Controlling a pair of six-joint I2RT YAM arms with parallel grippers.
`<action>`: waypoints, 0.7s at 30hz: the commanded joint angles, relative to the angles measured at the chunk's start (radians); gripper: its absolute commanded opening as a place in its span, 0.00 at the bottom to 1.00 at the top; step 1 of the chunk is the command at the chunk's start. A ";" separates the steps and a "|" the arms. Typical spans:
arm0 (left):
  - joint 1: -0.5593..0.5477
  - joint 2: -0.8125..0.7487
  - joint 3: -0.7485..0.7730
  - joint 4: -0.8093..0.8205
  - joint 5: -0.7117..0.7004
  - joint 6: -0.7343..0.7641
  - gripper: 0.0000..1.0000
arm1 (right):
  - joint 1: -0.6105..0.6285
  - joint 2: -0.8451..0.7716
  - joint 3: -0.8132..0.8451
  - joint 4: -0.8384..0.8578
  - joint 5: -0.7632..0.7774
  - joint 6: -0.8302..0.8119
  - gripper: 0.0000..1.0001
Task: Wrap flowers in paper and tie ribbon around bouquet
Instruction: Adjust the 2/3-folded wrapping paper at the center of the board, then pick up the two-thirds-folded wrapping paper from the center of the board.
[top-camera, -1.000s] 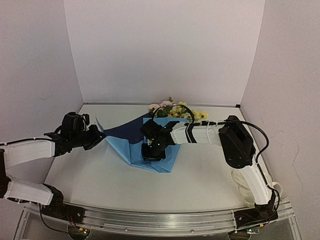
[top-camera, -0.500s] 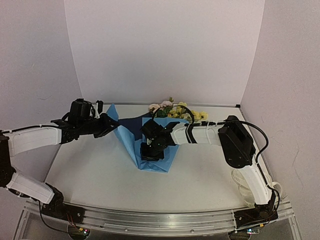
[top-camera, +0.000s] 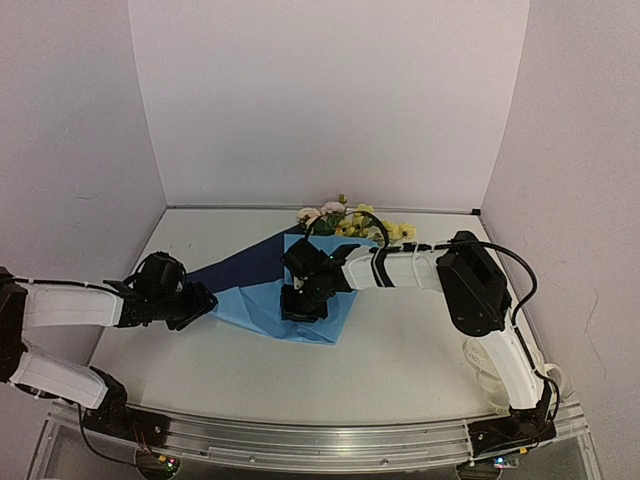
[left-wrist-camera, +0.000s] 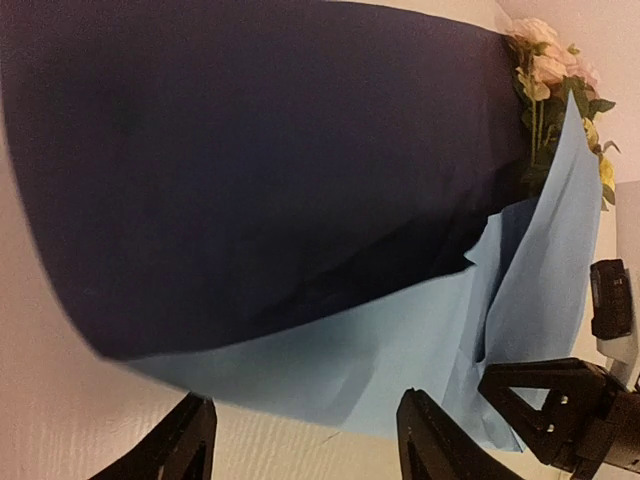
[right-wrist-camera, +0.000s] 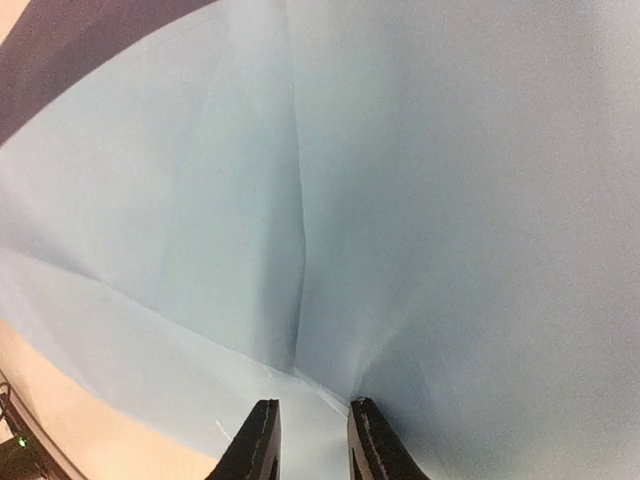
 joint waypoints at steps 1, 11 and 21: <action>0.008 -0.110 -0.069 0.112 -0.090 -0.072 0.71 | 0.005 0.033 -0.038 -0.026 -0.012 0.007 0.26; 0.010 -0.002 -0.134 0.254 -0.034 -0.225 0.69 | 0.005 0.046 -0.032 -0.023 -0.018 0.008 0.25; 0.011 0.133 -0.163 0.470 -0.015 -0.390 0.59 | 0.005 0.048 -0.035 -0.020 -0.015 0.011 0.25</action>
